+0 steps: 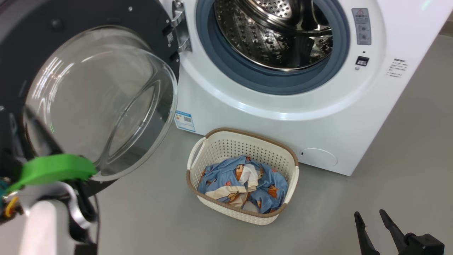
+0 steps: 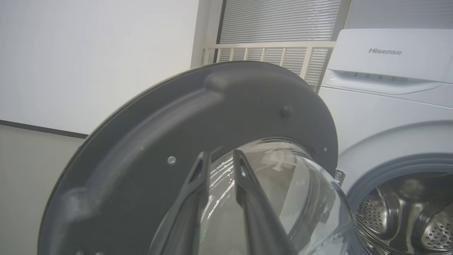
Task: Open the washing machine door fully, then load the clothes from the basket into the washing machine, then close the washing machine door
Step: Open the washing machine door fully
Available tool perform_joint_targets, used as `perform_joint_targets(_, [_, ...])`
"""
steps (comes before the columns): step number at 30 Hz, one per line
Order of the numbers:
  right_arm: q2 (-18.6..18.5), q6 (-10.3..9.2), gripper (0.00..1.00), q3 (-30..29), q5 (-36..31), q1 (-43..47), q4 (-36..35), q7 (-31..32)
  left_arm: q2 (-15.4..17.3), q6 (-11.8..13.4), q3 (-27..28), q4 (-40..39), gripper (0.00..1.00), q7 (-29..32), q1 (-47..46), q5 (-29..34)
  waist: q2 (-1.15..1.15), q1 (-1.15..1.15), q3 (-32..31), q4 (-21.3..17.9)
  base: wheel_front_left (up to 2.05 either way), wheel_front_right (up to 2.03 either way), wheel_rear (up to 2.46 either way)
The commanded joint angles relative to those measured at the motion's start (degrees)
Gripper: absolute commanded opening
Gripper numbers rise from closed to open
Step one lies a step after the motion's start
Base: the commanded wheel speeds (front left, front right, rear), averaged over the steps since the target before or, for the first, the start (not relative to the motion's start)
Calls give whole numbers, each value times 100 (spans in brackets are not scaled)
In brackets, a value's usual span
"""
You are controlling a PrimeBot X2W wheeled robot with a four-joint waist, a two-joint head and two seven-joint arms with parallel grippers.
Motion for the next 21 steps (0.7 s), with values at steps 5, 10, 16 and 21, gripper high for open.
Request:
perform_joint_targets(5, [-18, 9, 100, 217, -54, -96, -135, -68, 88, -155, -518, -1203, 100, 256, 467, 123, 0, 0, -163, -343, 0, 0, 0])
perform_joint_targets(10, [-1, 9, 100, 306, -94, -151, -220, -68, 162, -331, -872, -1475, 100, 338, 931, 219, 0, 0, -226, -825, 0, 0, 0])
perform_joint_targets(16, [-23, 9, 100, 329, -119, -172, -401, -68, 201, -629, -974, -1156, 100, 124, 1523, 35, 0, 0, -288, -1468, 0, 0, 0])
perform_joint_targets(21, [-67, 9, 100, 356, -110, -151, -520, -68, 194, -813, -946, -777, 100, -89, 1908, -49, 0, 0, -295, -1931, 0, 0, 0])
